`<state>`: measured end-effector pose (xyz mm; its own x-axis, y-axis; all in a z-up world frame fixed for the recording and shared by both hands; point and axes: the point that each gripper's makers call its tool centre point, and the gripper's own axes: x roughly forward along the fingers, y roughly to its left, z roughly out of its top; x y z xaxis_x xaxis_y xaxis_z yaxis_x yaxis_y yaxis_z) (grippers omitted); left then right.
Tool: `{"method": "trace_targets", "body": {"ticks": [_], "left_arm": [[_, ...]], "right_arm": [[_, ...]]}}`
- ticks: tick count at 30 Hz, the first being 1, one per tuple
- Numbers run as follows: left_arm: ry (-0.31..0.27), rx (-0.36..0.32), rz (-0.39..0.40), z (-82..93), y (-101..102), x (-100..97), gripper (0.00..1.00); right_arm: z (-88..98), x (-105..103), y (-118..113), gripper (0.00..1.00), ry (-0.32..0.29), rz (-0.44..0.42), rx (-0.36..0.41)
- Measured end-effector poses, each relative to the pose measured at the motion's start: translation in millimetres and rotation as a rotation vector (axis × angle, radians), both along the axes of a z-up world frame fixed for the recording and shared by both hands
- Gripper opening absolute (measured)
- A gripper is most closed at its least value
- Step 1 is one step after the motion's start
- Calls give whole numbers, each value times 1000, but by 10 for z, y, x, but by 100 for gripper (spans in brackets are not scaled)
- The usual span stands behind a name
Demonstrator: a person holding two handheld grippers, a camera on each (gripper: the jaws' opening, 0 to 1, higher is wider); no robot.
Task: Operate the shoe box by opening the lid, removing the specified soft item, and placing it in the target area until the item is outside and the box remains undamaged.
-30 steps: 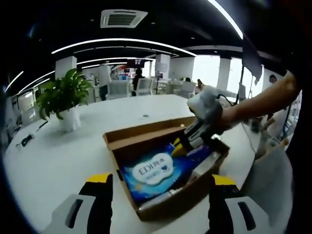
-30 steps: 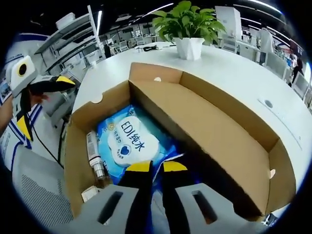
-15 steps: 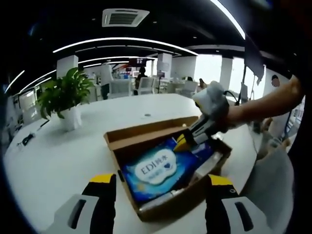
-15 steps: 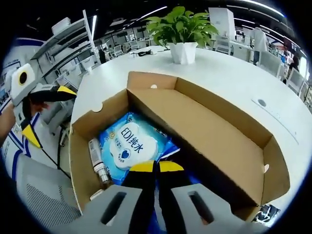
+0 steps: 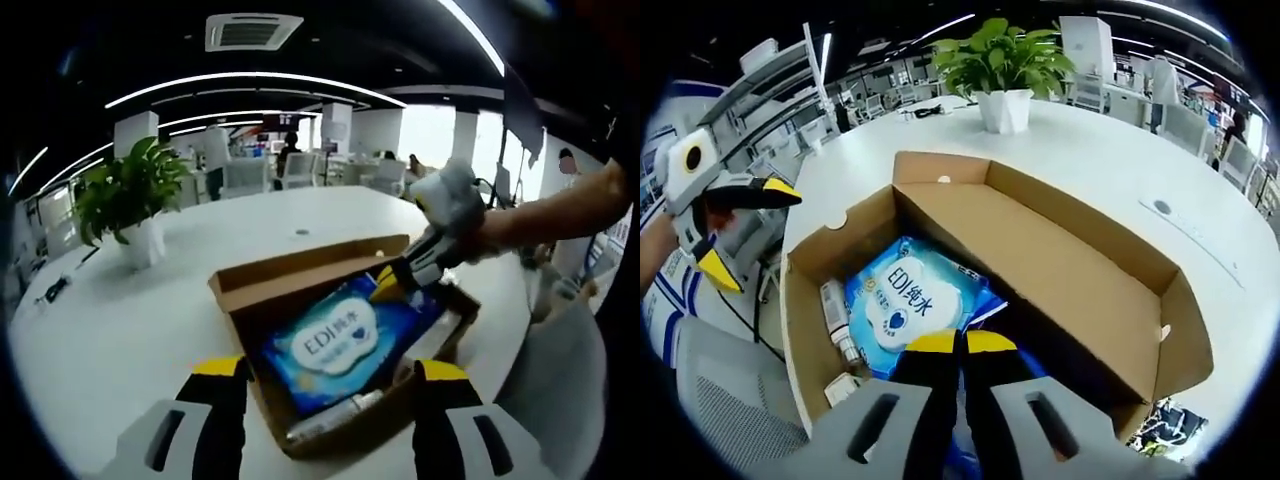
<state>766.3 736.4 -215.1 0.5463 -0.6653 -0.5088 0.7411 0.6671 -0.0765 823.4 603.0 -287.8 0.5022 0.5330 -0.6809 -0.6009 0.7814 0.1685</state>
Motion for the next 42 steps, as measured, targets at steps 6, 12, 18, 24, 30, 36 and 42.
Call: {"method": "trace_targets", "body": {"ticks": [6, 12, 18, 24, 30, 36, 42], "left_arm": [[5, 16, 10, -44, -30, 81, 58], [22, 37, 23, -102, -68, 181, 51], [55, 53, 27, -183, -144, 268, 43], [89, 72, 12, -285, -250, 310, 38], [126, 101, -8, -414, -345, 328, 36], [164, 101, -13, -543, -424, 356, 34], [217, 91, -2, -684, -454, 382, 32]], "right_arm": [[26, -66, -123, 0, -6, -12, -1], [44, -95, -224, 0, -8, -26, 0], [73, -102, -310, 0, -14, -34, -3], [92, -130, -391, 0, -14, -47, -1], [88, -131, -443, 0, -13, -48, -9], [110, -146, -491, 0, -16, -48, -21], [119, -181, -528, 0, -18, -52, -30]]}}
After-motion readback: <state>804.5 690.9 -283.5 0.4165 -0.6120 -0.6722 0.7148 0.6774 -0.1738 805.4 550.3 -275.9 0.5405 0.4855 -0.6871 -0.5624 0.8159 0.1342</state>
